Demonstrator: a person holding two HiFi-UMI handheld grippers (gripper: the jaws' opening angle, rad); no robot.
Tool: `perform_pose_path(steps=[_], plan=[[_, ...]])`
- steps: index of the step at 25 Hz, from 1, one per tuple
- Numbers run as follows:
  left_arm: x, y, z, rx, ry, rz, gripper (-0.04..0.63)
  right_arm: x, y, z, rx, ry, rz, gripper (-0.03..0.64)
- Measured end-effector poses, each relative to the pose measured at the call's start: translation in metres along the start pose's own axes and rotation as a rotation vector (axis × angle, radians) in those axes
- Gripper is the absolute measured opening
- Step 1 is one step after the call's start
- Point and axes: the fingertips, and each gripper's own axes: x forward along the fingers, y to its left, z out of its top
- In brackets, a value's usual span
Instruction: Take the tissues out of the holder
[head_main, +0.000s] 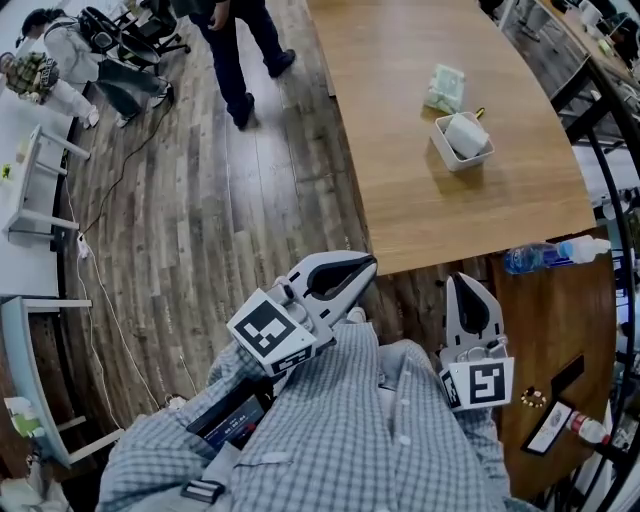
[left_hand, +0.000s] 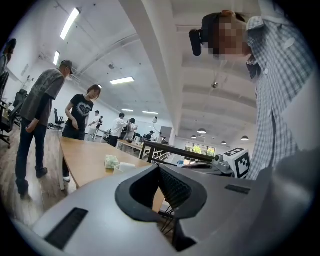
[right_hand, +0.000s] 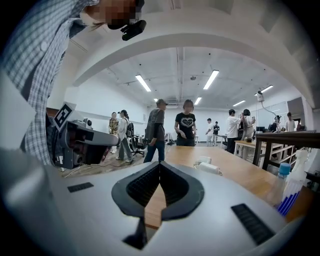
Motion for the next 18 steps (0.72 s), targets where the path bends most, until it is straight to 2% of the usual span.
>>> perform_pose_path(steps=[7, 18], plan=[[0.004, 0.014, -0.002, -0.015, -0.002, -0.009, 0.008, 0.011, -0.007, 0.001, 0.016, 0.011, -0.033, 0.012], [0.028, 0.039, 0.001, -0.026, -0.002, 0.023, 0.008, 0.045, -0.032, 0.007, -0.062, 0.030, 0.010, 0.012]])
